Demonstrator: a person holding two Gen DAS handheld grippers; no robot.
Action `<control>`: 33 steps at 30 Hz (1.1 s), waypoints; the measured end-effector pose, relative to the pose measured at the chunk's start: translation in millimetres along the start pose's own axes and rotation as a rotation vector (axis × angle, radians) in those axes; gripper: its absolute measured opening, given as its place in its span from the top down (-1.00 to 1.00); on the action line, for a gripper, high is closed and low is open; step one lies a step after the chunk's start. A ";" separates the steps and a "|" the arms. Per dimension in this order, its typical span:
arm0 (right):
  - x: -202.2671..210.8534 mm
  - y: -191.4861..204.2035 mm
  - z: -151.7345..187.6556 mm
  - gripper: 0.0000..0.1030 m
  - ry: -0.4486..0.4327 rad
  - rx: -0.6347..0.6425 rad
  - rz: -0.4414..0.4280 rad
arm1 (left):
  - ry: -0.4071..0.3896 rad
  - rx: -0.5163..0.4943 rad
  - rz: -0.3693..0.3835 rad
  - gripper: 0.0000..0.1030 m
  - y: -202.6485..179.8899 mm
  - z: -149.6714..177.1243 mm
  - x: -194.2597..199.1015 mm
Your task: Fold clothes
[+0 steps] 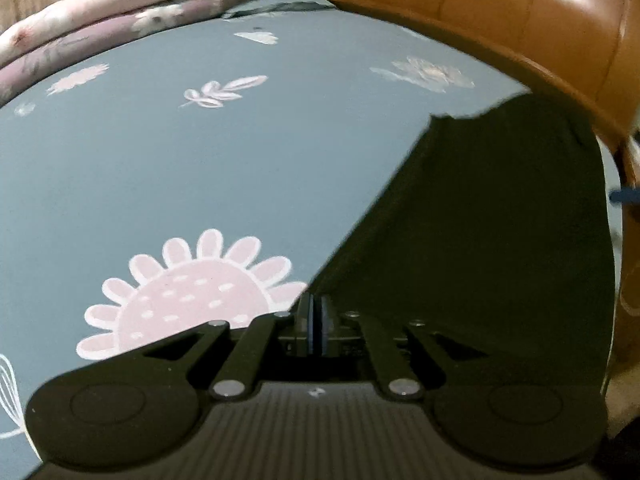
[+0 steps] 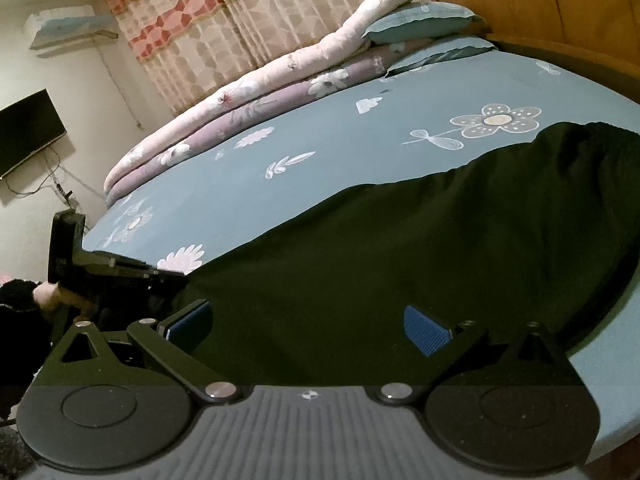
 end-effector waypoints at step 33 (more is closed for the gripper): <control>-28.4 -23.2 -4.7 -1.00 0.072 0.079 0.079 | -0.012 -0.088 0.270 0.59 -124.2 -59.4 -49.5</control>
Point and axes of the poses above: each gripper's, at about its wrist camera, not at the fingertips, and x roughly against the way its jaws point, y to its left, z to its underside, the point moved 8 cm from there along -x, roughly the way its jaws point, and after that the axes turned 1 degree about -z, right-handed, at the moved point
